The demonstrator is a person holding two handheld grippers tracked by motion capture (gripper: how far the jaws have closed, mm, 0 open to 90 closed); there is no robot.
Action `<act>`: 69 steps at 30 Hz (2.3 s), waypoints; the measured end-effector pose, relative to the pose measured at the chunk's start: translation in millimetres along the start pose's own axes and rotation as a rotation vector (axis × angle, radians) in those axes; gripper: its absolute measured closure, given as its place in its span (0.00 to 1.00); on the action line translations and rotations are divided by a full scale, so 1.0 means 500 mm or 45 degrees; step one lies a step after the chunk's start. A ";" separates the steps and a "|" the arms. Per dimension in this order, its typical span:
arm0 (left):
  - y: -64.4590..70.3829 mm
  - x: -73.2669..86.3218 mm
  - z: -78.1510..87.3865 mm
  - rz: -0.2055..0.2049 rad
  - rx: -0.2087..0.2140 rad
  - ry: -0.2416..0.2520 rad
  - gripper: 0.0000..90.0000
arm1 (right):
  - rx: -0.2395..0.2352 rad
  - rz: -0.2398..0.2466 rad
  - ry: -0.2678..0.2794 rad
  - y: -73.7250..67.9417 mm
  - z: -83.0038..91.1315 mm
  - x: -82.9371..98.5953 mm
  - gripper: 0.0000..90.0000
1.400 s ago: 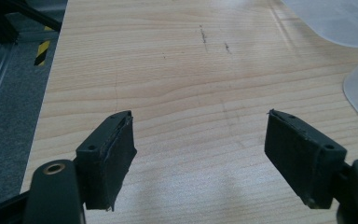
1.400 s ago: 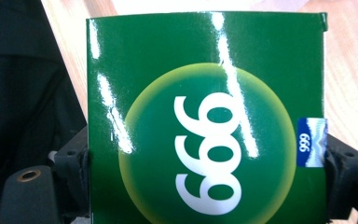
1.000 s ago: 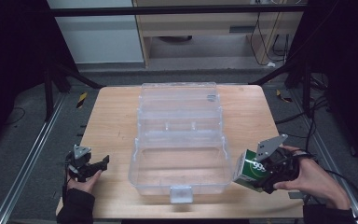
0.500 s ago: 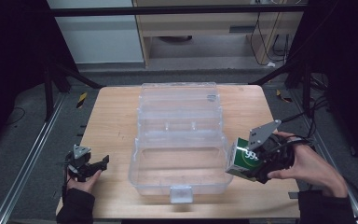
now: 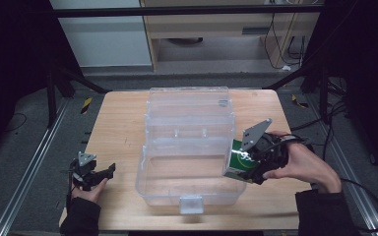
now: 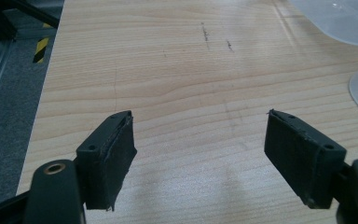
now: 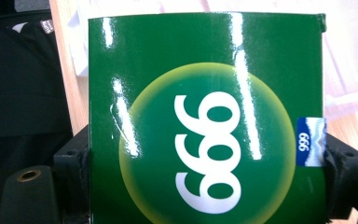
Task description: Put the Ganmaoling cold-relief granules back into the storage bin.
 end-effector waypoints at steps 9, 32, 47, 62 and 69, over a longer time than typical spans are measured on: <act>-0.003 0.002 0.002 -0.002 0.003 0.008 0.26 | -0.022 0.042 -0.018 -0.003 -0.042 -0.026 0.18; -0.003 0.001 0.001 -0.008 0.003 0.006 0.26 | -0.078 0.111 -0.119 -0.011 -0.144 -0.027 0.18; -0.005 0.002 0.002 -0.005 0.003 0.007 0.26 | -0.128 0.071 -0.173 -0.018 -0.206 0.000 0.18; -0.004 0.002 0.002 -0.006 0.003 0.006 0.26 | -0.164 0.008 -0.148 -0.011 -0.242 0.031 0.17; -0.004 0.002 0.001 -0.009 0.004 0.004 0.26 | -0.166 -0.006 -0.151 -0.011 -0.248 0.033 0.16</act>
Point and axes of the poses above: each handheld gripper's, and its own axes: z roughly backward along the jaws, x roughly out of its underside, y roughly to its right, the point moved 2 cm from there along -z, roughly forward along the jaws
